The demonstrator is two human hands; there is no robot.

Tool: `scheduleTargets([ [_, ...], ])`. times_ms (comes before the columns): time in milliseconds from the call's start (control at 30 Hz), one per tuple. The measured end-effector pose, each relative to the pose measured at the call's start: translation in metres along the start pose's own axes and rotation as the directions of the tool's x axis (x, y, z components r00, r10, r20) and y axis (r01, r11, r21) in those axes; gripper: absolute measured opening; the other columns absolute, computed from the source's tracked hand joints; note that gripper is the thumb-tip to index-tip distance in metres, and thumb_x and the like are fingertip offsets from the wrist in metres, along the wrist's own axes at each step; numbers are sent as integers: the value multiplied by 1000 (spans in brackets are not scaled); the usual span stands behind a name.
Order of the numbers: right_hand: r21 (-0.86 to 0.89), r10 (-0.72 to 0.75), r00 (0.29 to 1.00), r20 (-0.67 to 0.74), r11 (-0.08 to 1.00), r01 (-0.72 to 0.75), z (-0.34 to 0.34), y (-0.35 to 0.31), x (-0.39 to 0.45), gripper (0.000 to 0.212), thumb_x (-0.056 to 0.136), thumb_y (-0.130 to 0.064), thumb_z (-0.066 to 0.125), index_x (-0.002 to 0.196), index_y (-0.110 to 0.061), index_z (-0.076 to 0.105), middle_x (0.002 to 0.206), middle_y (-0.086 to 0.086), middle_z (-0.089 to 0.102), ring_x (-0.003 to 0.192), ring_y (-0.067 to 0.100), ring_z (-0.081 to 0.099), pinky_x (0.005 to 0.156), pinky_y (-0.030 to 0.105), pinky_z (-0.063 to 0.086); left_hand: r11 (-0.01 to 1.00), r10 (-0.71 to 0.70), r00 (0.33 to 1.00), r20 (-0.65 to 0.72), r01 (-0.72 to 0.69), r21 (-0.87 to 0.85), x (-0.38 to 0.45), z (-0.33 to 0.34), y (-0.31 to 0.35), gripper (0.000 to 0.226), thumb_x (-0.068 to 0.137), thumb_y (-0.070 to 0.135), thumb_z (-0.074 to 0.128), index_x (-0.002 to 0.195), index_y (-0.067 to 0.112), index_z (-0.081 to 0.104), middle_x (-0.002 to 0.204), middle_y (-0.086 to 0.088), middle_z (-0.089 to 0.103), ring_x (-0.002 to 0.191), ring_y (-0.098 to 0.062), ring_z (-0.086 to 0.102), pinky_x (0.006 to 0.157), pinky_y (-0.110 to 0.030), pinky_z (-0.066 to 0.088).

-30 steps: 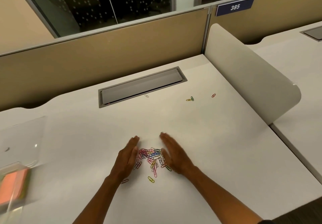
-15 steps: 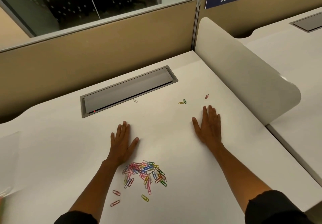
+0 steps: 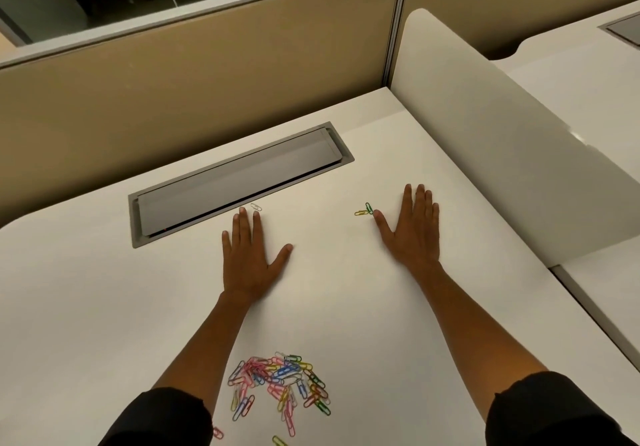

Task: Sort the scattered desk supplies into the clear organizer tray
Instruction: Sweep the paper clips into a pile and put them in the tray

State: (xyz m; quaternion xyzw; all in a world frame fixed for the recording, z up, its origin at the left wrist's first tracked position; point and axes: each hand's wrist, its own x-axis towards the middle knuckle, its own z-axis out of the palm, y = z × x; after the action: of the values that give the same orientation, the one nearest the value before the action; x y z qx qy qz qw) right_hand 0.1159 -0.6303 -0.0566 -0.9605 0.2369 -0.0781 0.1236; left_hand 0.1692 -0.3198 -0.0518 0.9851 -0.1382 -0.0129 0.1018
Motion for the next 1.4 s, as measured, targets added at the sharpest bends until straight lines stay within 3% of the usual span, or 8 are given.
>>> scheduleTargets([
  [367, -8, -312, 942, 122, 949, 315, 15, -39, -5, 78, 92, -63, 20, 152, -14, 11, 159, 12, 5, 147, 26, 2, 120, 41, 7, 991, 134, 991, 24, -134, 17, 22, 3, 9, 83, 90, 67, 20, 151, 12, 7, 160, -3, -1, 147, -18, -5, 119, -45, 7],
  [600, 90, -440, 886, 143, 898, 431, 15, -72, -48, 66, 96, -47, 19, 149, -8, 20, 158, 9, 17, 147, 24, 12, 120, 41, 14, 972, 230, 972, 42, -228, -49, -15, 6, 15, 72, 96, 56, 22, 151, 15, 1, 160, 0, -6, 146, -11, -10, 120, -37, 2],
  [900, 299, -524, 834, 170, 834, 463, 6, -100, -129, 62, 95, -39, 13, 150, -9, 20, 157, 5, 23, 146, 15, 15, 120, 31, 9, 913, 288, 955, 75, -250, -323, -74, 0, 0, 73, 93, 60, 8, 151, 17, 11, 159, 6, 3, 145, -3, -2, 120, -33, 3],
  [1167, 380, -550, 810, 204, 807, 452, 2, -117, -201, 66, 91, -42, 11, 150, -11, 18, 157, 3, 21, 146, 14, 13, 120, 29, 4, 874, 230, 965, 126, -148, -463, -149, -11, -11, 60, 96, 48, 19, 149, 20, 20, 156, 8, 14, 144, 0, 6, 120, -30, 5],
  [1300, 414, -591, 779, 210, 776, 476, 3, -123, -237, 62, 94, -38, 14, 150, -11, 20, 157, 0, 20, 146, 9, 10, 121, 33, 9, 862, 240, 966, 99, -165, -479, -181, -18, -23, 67, 94, 58, 13, 147, 21, 27, 154, 9, 21, 143, 0, 10, 120, -30, 9],
  [1400, 460, -603, 773, 199, 753, 470, 0, -130, -261, 61, 94, -38, 15, 149, -11, 23, 156, -3, 21, 144, 6, 11, 120, 28, 6, 852, 248, 961, 122, -156, -500, -201, -23, -29, 50, 100, 40, 25, 147, 23, 29, 153, 11, 24, 142, 3, 12, 119, -30, 12],
])
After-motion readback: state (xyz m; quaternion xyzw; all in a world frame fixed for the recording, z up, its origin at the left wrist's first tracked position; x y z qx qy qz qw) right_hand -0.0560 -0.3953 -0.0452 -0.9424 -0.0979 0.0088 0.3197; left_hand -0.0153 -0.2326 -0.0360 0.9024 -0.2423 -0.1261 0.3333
